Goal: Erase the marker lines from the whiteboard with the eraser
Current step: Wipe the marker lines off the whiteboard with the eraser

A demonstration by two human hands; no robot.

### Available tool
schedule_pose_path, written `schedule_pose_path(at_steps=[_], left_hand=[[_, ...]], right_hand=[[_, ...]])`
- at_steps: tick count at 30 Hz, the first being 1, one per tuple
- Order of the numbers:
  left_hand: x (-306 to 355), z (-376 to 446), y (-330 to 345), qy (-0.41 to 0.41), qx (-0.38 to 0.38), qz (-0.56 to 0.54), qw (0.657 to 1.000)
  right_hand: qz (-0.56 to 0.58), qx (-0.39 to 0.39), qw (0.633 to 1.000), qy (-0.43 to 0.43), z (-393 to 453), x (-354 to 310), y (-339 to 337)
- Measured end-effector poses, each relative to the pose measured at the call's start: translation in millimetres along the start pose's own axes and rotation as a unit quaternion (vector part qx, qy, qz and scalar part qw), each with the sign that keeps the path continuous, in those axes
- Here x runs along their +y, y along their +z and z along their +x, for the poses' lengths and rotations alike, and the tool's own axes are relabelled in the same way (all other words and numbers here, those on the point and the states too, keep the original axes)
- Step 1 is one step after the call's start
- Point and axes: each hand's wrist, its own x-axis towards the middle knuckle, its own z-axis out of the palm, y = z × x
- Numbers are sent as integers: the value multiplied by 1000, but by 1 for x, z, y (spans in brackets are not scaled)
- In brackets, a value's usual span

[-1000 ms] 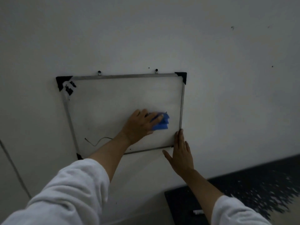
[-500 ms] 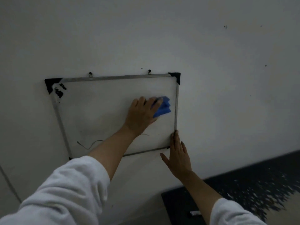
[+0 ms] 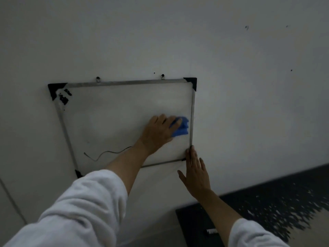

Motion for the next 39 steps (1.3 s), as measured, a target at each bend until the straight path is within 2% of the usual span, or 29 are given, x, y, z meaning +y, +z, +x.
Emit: schedule_pose_path(at_steps=[2,4,10,13,18,21,27,30,34,39], left_hand=[[-8,17,0,-60,-13,-14,998],[-6,19,0,-72,-26,-17,997],[24,-21,-3,25,-64,-29,997],[7,-10,-5,52,-44,-28,997],[-38,44,-3,-72,-25,-27,997],[-34,46,0,-91,-25,-18,995],[13,-3,5,-11,-34,-50,998],[39,-34,6,40,-74,-58,995],[31,-32,6,78,-70,-65,992],[-15,27,5,-7,-15,-45,999]], right_hand=[[4,1,1000,9,0,-3,1],[10,5,1000,15,0,-6,2],[7,3,1000,7,0,-2,-1],[7,3,1000,2,-1,0,-3],[12,6,1000,3,0,0,-1],[25,17,1000,7,-1,-2,1],[32,15,999,17,-3,-2,4],[12,4,1000,19,-5,0,6],[-3,-13,1000,13,-5,4,6],[18,-12,1000,20,-6,2,8]])
